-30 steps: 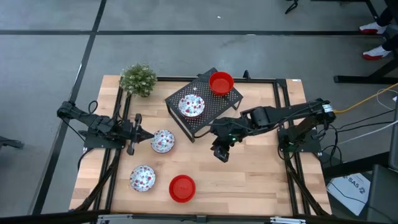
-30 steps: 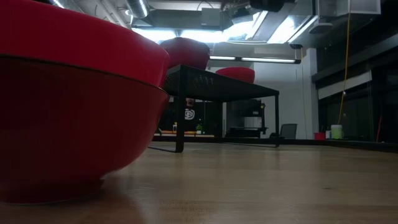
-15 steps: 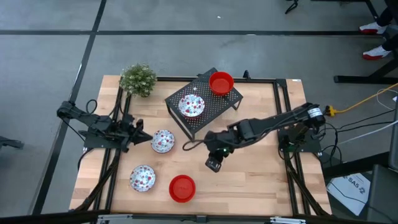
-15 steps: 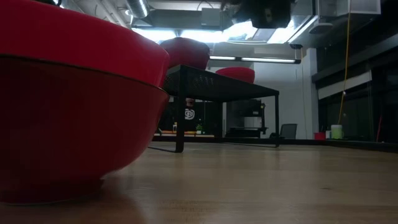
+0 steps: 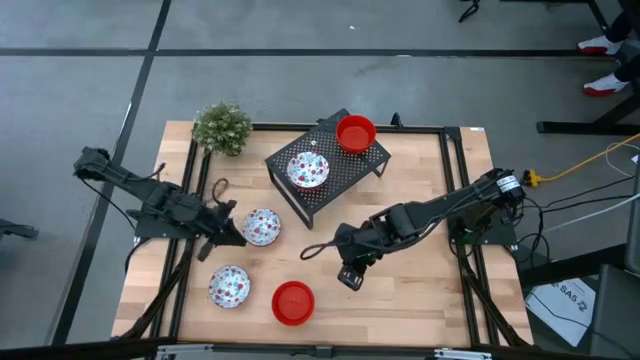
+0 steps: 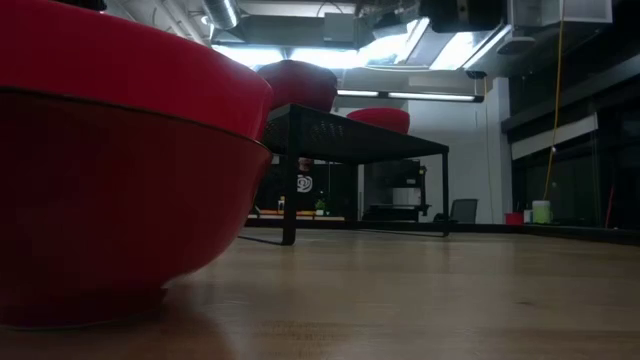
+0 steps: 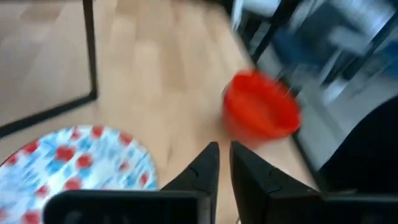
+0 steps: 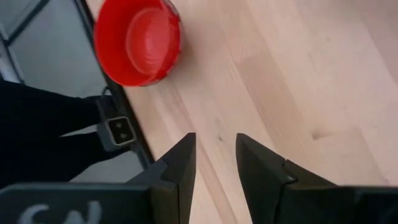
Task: Pick & Place Mini bowls
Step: Stack the white patterned bowl on the white patterned bowl on the shelf
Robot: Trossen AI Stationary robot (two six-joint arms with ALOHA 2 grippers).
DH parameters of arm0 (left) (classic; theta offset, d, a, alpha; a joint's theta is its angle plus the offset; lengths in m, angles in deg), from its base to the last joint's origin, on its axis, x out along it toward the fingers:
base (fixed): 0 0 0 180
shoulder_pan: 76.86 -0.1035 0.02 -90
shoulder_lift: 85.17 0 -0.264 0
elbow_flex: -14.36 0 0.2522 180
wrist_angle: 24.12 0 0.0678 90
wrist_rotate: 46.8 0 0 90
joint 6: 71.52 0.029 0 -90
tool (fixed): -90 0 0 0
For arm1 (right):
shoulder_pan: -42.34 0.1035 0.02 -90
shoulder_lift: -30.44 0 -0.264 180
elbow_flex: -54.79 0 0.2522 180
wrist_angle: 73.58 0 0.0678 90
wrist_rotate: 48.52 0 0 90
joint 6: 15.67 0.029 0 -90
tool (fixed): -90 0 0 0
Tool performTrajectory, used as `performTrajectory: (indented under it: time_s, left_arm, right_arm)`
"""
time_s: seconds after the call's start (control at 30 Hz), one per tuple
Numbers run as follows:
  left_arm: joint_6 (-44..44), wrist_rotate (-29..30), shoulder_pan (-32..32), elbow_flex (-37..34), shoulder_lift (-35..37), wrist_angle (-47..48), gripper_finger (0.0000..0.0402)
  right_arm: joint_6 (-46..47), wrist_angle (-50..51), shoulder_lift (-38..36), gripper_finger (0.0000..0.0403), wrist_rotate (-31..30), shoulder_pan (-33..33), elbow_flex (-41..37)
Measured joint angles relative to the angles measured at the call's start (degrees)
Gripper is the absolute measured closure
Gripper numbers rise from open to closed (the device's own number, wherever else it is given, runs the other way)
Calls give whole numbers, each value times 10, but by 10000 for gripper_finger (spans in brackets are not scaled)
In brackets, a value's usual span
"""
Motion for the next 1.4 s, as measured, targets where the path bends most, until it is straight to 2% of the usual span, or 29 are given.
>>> performTrajectory:
  time_s: [0.13, 0.3, 0.57, 0.73, 0.93, 1.13, 1.4]
  left_arm:
    - [32, 14, 0, 50, -85, 70, 340]
    - [88, 10, 0, 84, -174, 77, 319]
    - [149, 59, 0, 99, -267, 78, 327]
    - [154, 59, 0, 99, -310, 99, 332]
    - [159, 64, 0, 99, -349, 107, 334]
    - [159, 79, 0, 99, -357, 104, 338]
    - [143, 86, 0, 99, -349, 98, 379]
  right_arm:
    - [-1, 21, 0, 289, -24, 10, 0]
    - [-3, 27, 0, 289, -37, 18, 0]
    - [0, 27, 0, 289, -48, 21, 0]
    - [-1, 27, 0, 289, -47, 21, 0]
    - [-1, 27, 0, 289, -46, 21, 0]
    - [-1, 27, -1, 289, -46, 22, 0]
    - [-6, 27, -1, 289, -46, 22, 0]
